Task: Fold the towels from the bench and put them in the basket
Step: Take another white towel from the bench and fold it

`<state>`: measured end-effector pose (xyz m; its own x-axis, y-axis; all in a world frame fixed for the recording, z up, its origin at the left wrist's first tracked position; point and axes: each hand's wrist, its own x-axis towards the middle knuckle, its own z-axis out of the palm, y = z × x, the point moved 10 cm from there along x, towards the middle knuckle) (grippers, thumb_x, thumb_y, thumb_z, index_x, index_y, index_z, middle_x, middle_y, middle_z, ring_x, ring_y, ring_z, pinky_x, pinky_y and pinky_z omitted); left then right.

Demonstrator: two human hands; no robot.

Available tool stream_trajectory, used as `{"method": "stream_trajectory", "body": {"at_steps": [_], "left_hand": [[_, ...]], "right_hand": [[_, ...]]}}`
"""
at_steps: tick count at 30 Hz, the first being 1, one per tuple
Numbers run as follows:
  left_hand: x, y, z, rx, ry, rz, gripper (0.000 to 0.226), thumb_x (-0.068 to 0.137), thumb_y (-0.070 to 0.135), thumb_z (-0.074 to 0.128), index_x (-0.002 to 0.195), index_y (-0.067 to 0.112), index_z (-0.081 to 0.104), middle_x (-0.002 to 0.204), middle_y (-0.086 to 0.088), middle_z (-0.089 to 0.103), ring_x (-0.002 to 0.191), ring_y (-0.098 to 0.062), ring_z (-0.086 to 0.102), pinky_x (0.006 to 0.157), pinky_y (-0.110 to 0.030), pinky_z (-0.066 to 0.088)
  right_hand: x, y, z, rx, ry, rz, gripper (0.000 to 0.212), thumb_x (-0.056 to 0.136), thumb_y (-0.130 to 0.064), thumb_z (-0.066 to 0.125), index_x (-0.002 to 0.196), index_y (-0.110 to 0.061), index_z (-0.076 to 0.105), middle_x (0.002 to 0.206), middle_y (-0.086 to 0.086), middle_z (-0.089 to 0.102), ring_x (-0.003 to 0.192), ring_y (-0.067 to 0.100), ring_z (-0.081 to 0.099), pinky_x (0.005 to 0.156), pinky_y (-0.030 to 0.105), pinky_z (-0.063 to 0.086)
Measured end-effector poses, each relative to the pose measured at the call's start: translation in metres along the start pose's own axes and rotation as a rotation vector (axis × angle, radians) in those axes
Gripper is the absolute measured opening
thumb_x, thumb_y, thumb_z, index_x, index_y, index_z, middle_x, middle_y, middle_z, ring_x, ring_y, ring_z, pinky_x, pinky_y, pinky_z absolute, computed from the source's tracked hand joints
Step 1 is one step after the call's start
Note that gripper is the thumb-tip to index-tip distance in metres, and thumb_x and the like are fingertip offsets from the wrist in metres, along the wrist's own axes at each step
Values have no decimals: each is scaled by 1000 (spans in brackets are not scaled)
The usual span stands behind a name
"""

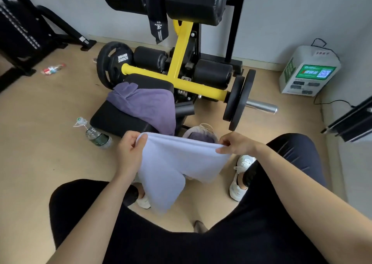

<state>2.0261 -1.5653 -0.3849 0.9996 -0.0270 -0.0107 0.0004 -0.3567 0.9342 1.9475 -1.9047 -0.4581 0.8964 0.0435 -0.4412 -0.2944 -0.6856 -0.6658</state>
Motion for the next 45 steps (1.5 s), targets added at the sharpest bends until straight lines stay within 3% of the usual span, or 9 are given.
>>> {"method": "stream_trajectory", "body": {"at_steps": [3,7,13,22,26,31,35,39,45], "left_hand": [[-6,-29,-7,-29,77,-85,14,99,18,64,95,5,60,84,-2,59,76,-14,52,69,-31,43],[-20,-53,-4,-78,77,-186,10,100,20,63,98,10,61,89,-1,62,77,-16,55,71,-34,45],[-26,-43,15,-147,-41,-201,1,94,16,72,95,16,71,86,3,72,74,-3,65,65,-21,50],[-55,-21,69,-244,-299,-161,10,89,19,74,97,22,78,95,-1,78,88,-12,72,75,-29,57],[-65,-5,86,-256,-389,-64,14,83,23,72,94,15,75,92,-9,74,82,-10,66,73,-25,53],[-70,-4,95,-200,-480,-1,17,83,26,75,90,12,72,83,-9,69,76,-10,60,69,-24,49],[-72,-19,107,-56,-633,-35,16,80,25,78,85,13,67,79,2,65,74,-9,58,69,-25,48],[-73,-23,115,58,-729,-17,31,77,37,76,81,9,62,75,4,58,70,-10,53,67,-28,43],[-62,-31,110,118,-711,17,6,89,27,73,87,22,69,84,3,69,81,-16,63,74,-36,52]], "right_hand": [[-6,8,4,38,-2,61,22,84,-17,78,70,-14,61,65,-5,55,58,5,51,52,7,39],[-13,-11,-19,83,161,6,18,80,-3,76,75,-9,60,68,0,57,63,15,52,59,24,42],[-26,-24,-20,639,332,-101,20,86,-13,78,97,1,68,88,21,67,77,26,60,73,40,51],[-29,-67,16,640,287,-205,22,84,-19,79,96,-5,69,77,18,59,69,23,54,62,43,48],[-28,-87,50,503,133,-273,36,85,-29,79,119,-33,67,82,18,62,73,24,54,68,47,52],[-26,-101,62,394,31,-322,4,88,-23,76,91,-20,74,80,-8,69,68,10,52,64,31,45],[-23,-90,48,385,43,-283,7,90,-16,73,85,-16,68,70,-18,58,64,6,48,61,26,42],[-20,-81,36,347,79,-268,10,90,-18,72,84,-23,66,78,-1,63,68,9,53,62,38,47],[-14,-50,-1,332,283,-183,8,87,-18,74,82,-18,68,85,13,68,74,26,60,69,40,52]]}}
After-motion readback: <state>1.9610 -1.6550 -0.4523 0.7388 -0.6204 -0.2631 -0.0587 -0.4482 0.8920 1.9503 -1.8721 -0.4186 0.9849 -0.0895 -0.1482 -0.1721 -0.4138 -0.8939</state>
